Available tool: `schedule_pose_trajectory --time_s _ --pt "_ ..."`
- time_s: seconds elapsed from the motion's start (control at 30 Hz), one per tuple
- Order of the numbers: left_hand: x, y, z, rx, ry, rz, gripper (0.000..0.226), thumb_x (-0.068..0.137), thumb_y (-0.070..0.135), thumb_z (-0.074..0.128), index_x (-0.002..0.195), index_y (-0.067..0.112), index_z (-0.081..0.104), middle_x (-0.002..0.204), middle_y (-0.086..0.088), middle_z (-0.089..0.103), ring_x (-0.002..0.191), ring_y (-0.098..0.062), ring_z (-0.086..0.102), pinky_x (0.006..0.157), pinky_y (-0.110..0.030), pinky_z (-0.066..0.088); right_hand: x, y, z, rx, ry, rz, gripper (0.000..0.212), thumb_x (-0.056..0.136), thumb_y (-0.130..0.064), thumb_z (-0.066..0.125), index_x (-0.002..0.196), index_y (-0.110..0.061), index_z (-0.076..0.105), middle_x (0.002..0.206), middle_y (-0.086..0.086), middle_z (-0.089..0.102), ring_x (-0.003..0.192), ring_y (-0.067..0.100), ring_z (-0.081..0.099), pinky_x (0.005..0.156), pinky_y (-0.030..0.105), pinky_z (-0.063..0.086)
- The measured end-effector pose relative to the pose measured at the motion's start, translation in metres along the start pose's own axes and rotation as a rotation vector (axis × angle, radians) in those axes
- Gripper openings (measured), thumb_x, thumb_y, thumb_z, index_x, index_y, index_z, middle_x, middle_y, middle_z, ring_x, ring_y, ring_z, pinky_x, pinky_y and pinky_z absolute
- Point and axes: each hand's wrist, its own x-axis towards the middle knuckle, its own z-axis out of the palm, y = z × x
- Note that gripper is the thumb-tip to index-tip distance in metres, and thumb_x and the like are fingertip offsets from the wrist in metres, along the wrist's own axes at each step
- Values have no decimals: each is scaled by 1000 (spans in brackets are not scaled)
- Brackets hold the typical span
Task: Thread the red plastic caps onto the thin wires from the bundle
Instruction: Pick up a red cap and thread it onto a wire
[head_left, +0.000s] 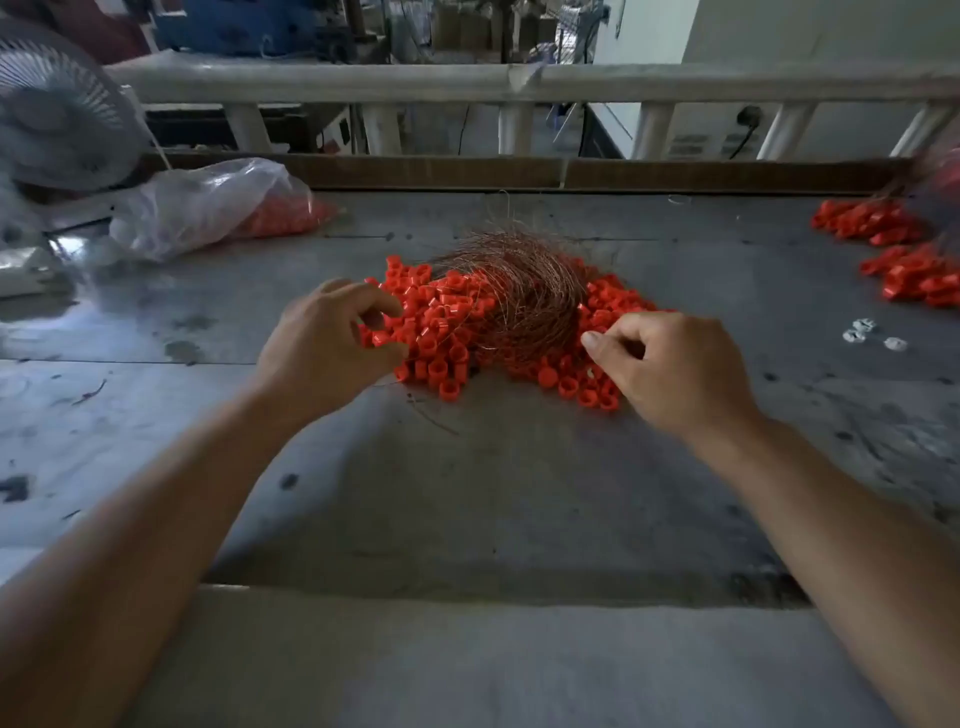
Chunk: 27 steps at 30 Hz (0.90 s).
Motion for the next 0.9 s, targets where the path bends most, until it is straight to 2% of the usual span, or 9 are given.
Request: schedule_pose_trajectory --time_s 0.1,0.2,0.3,0.4,0.5,0.63,0.73,0.8,0.9 --pt "-3 2 6 79 -38 -4 34 72 18 75 104 21 68 81 11 47 64 -1 44 63 -22 32 0 0 1 -5 13 5 31 86 -38 56 67 -15 66 59 4 62 60 22 55 57 31 41" --pt "-4 2 6 85 -49 20 28 75 17 73 103 19 69 82 12 47 69 -8 44 69 -24 31 0 -1 4 14 3 6 30 86 -38 56 67 -16 65 52 -2 54 54 16 49 52 28 36" --pt "-1 2 4 72 -12 -12 18 73 16 75 90 18 71 75 20 44 65 -2 44 62 -13 30 0 2 3 22 10 0 33 86 -37 57 62 -15 61 48 -6 48 52 16 46 51 29 34" --pt "-3 10 0 -13 60 -13 13 70 19 77 78 21 68 73 17 48 66 -3 48 63 -6 31 1 5 1 38 41 -13 36 86 -36 57 61 -10 61 50 1 55 51 20 51 51 30 37" --pt "-9 22 0 -86 18 80 14 68 19 78 79 21 69 82 15 55 74 -9 52 70 -19 37 2 7 1 55 43 4 36 86 -35 58 58 -12 60 45 -3 50 46 15 47 48 28 33" --pt "-13 27 10 -19 -60 171 21 67 14 80 88 12 75 100 -4 67 97 -26 58 87 -37 42 2 6 5 54 44 11 37 84 -36 59 53 -18 53 38 -10 39 39 5 39 43 21 28" --pt "-13 28 11 -7 -81 178 23 68 23 76 89 13 75 104 -6 68 101 -28 60 92 -44 43 0 6 5 69 46 1 38 84 -34 60 52 -15 54 39 -9 41 39 4 39 43 19 27" --pt "-12 27 12 16 -121 183 26 68 28 72 90 14 75 104 -5 69 103 -27 60 94 -49 42 0 8 4 97 59 -4 38 84 -33 61 51 -15 53 39 -9 41 40 4 40 48 21 33" --pt "-11 28 15 55 -130 189 27 67 16 80 92 9 74 99 -8 71 102 -29 61 93 -52 43 0 10 2 109 77 6 38 84 -33 61 52 -15 53 40 -10 40 41 5 41 52 19 34"
